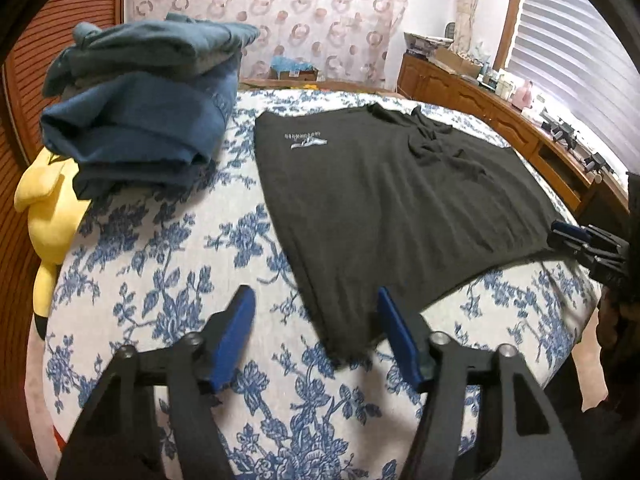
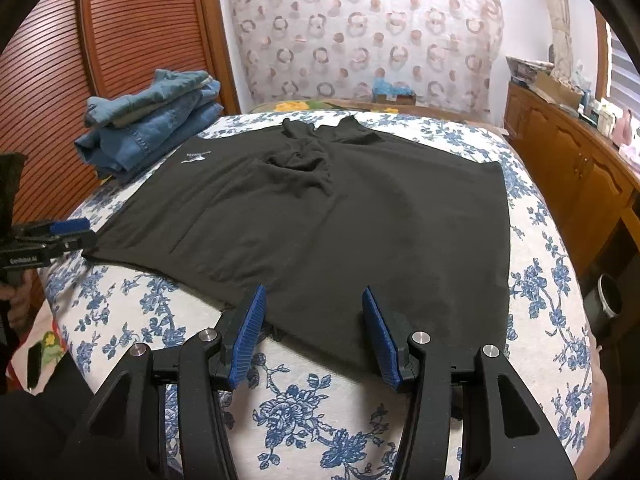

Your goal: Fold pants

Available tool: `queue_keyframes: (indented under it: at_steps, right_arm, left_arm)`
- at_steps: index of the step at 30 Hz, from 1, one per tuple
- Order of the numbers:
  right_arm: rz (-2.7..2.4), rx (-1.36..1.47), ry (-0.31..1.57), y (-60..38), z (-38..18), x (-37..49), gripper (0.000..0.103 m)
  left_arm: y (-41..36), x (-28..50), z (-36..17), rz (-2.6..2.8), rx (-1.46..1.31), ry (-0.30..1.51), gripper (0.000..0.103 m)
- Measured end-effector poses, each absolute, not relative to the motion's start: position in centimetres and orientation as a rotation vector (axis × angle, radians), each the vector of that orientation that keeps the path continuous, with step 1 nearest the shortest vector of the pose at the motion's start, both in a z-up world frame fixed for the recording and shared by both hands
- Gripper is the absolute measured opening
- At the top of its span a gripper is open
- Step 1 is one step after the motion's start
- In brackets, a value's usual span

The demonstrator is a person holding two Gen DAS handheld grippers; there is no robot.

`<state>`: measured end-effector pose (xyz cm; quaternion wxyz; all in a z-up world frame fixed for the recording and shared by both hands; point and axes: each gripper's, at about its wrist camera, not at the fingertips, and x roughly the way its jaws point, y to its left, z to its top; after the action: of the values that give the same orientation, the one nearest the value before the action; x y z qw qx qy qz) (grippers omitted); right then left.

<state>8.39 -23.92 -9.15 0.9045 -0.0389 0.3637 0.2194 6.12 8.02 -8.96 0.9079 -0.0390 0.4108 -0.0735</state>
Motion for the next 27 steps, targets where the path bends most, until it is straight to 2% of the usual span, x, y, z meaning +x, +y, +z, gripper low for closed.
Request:
queue_keyframes:
  at_steps: [4,9,12,27]
  right_arm:
    - [0.457,-0.078,0.754,-23.7,-9.1,8.2,0.051]
    - [0.455,-0.063,0.75,-24.0,-9.0,8.0,0.051]
    - [0.45,-0.063,0.751,-24.4,-9.0,7.9,0.051]
    - [0.45,-0.023,0.746,-25.8,-9.5,7.8,0.051]
  left_arm:
    - [7.8,5.9,-9.4,-0.159,-0.073,0.859,0.044]
    - [7.0,5.8,-9.6,-0.167,-0.038,0.852,0.015]
    - [6.3,5.8,-9.4,-0.182,-0.024,0.856,0.003]
    - [5.2,6.6,-6.4,-0.24,-0.038,0.789,0.0]
